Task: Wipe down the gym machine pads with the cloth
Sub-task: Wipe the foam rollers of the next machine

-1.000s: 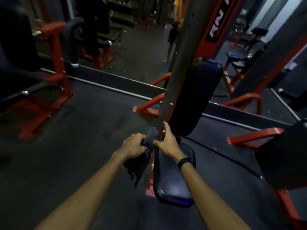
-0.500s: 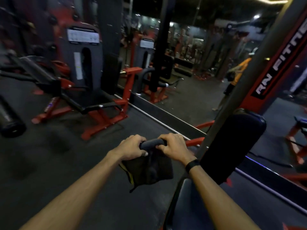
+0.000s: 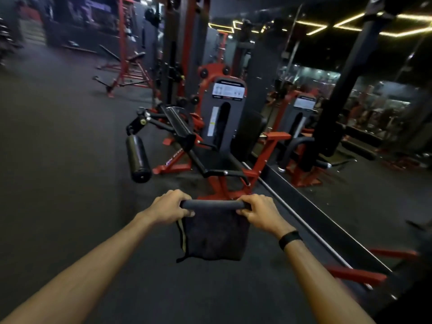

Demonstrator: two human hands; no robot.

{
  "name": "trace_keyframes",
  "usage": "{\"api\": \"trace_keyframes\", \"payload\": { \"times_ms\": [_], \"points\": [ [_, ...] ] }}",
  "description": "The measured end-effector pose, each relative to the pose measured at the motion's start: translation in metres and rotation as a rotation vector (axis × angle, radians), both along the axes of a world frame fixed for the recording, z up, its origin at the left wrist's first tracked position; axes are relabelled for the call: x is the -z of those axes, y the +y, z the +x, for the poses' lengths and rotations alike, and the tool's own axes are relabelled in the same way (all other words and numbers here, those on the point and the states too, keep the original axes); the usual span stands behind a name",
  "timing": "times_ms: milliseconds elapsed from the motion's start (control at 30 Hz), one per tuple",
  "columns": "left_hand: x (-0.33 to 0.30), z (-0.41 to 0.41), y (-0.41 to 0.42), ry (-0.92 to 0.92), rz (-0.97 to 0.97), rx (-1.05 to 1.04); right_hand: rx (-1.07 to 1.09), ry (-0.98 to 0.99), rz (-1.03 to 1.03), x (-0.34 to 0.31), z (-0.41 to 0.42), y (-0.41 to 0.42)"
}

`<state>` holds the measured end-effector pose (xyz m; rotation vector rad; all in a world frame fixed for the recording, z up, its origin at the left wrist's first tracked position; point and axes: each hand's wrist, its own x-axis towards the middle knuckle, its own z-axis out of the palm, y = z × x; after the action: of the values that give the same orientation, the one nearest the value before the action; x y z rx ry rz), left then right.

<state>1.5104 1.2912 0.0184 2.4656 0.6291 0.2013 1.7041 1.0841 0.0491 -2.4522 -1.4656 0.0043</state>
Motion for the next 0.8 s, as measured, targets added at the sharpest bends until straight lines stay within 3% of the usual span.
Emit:
{"api": "trace_keyframes", "payload": {
  "times_ms": [433, 800],
  "points": [
    [0.0, -0.002, 0.147, -0.085, -0.013, -0.172, -0.116, -0.001, 0.008, -0.001, 0.03, 0.164],
    [0.0, 0.036, 0.218, -0.178, 0.022, -0.185, -0.088, 0.025, 0.078, 0.006, 0.071, 0.234]
  ]
}}
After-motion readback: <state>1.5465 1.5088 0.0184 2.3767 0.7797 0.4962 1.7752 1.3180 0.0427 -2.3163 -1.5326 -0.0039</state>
